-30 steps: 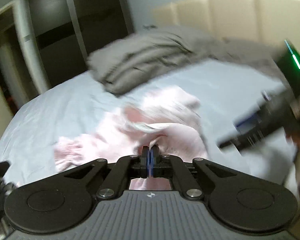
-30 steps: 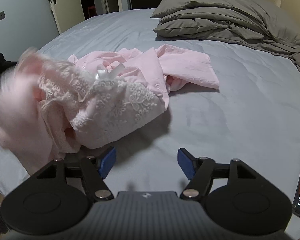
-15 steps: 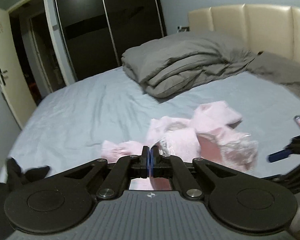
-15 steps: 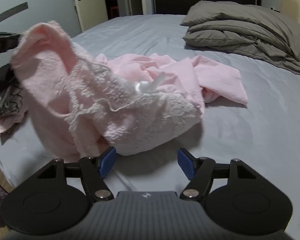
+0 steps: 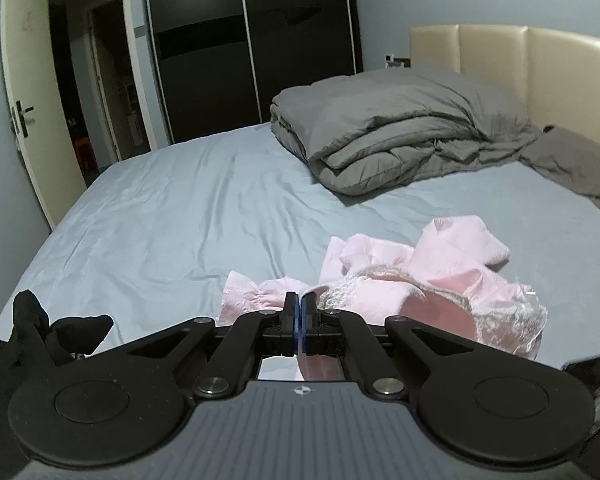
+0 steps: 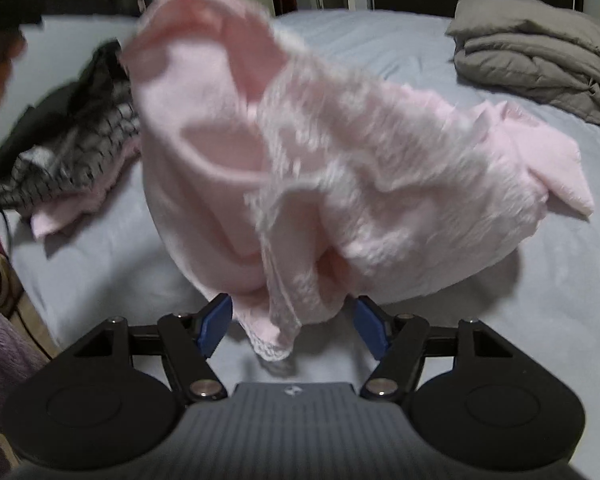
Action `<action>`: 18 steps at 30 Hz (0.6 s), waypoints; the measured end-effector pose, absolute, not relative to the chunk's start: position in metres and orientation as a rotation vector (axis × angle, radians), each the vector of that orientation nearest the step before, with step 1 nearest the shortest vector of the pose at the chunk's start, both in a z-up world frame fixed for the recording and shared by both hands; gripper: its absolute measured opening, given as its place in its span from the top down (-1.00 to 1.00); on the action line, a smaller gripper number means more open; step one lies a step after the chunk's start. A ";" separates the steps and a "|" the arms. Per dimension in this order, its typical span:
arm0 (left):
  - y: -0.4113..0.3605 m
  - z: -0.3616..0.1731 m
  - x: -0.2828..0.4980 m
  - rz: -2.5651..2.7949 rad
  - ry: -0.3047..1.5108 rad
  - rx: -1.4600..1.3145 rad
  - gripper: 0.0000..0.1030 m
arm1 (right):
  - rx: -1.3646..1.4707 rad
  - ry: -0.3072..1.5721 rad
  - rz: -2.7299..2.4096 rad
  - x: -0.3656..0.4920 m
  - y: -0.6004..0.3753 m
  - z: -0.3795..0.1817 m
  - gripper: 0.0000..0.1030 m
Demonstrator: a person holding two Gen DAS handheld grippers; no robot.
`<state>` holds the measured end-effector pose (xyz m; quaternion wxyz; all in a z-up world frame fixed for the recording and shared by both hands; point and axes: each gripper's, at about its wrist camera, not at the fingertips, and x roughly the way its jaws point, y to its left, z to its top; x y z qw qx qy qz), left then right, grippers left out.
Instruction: Fold clothes
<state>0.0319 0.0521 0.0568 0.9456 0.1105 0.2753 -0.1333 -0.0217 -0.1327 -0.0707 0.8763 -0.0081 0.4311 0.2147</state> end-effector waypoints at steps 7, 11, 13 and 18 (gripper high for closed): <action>0.061 0.063 0.028 -0.251 0.539 0.174 1.00 | 0.028 0.973 0.374 -0.003 -0.136 -0.092 0.73; 0.066 0.069 0.022 -0.232 0.516 0.154 1.00 | 0.016 0.921 0.306 -0.008 -0.154 -0.074 0.79; 0.066 0.074 0.016 -0.226 0.497 0.151 1.00 | 0.018 0.877 0.265 -0.014 -0.167 -0.062 0.81; 0.059 0.092 -0.008 -0.227 0.426 0.157 1.00 | 0.026 0.724 0.156 -0.035 -0.201 -0.021 0.91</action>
